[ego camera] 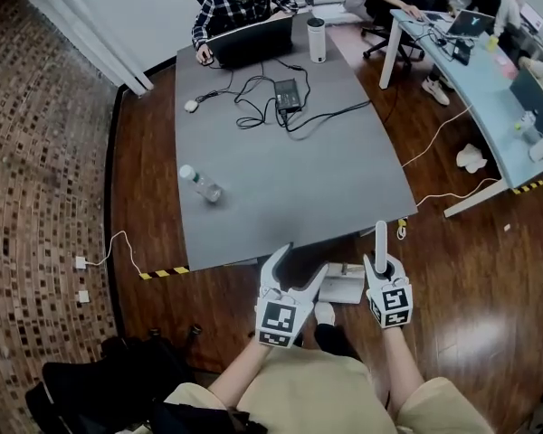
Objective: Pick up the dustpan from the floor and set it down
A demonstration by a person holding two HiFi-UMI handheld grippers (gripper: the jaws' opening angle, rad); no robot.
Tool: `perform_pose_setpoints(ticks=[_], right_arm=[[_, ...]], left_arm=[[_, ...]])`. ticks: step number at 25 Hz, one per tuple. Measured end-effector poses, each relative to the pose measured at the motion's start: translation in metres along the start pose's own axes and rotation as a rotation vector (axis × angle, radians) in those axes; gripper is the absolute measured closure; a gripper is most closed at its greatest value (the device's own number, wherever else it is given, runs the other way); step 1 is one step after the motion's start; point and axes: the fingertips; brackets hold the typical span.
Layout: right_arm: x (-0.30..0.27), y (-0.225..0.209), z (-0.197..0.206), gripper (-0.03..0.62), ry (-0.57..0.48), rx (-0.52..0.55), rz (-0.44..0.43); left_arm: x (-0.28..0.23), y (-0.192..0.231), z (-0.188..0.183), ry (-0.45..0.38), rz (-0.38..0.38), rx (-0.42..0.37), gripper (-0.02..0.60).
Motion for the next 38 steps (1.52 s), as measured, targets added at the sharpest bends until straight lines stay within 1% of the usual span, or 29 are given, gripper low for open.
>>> perform_pose_setpoints(ticks=[5,10,13,17,20,22,25,26,27,28,30,33,36,38], right_arm=[[-0.030,0.000,0.024,0.528,0.076,0.046,-0.072],[-0.066,-0.002,0.043,0.523,0.146,0.071,-0.103],[-0.079,-0.003,0.059,0.516,0.197,0.080,-0.135],[-0.094,-0.008,0.056,0.516,0.194,0.085,-0.154],[-0.105,-0.015,0.058,0.501,0.195,0.049,-0.157],[-0.113,-0.023,0.054,0.415,0.192,0.013,-0.143],[-0.116,-0.030,0.051,0.330,0.192,0.000,-0.128],[-0.114,-0.032,0.051,0.291,0.192,-0.001,-0.119],[-0.112,-0.035,0.051,0.257,0.187,-0.009,-0.104],[-0.108,-0.038,0.050,0.246,0.178,-0.024,-0.085],[-0.098,-0.044,0.048,0.244,0.156,-0.055,-0.051],[-0.073,-0.039,0.037,0.244,0.108,-0.080,-0.029],[-0.044,-0.023,0.013,0.244,0.022,-0.117,-0.025],[-0.029,-0.004,-0.009,0.244,-0.037,-0.130,-0.037]], left_arm=[[-0.001,0.008,0.014,0.032,-0.018,0.010,0.267],[-0.002,0.022,0.017,0.041,-0.050,0.033,0.267],[-0.001,0.023,0.017,0.042,-0.051,0.050,0.267],[0.003,0.031,0.020,0.039,-0.059,0.069,0.267],[0.005,0.033,0.030,0.053,-0.066,0.078,0.267],[0.005,0.036,0.033,0.054,-0.076,0.082,0.267],[0.006,0.037,0.037,0.053,-0.087,0.097,0.267],[0.008,0.036,0.038,0.053,-0.088,0.101,0.267],[0.010,0.036,0.039,0.053,-0.088,0.104,0.267],[0.012,0.037,0.039,0.051,-0.090,0.106,0.267],[0.017,0.041,0.039,0.045,-0.098,0.109,0.267],[0.028,0.051,0.035,0.028,-0.124,0.132,0.267],[0.042,0.065,0.025,-0.009,-0.164,0.178,0.267],[0.055,0.076,0.019,-0.036,-0.194,0.187,0.267]])
Point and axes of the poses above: the fingertips, and each gripper's own axes: x backward along the fingers, y to its left, z out of its underside, and after that the axes turned 12 degrees about -x, right-handed
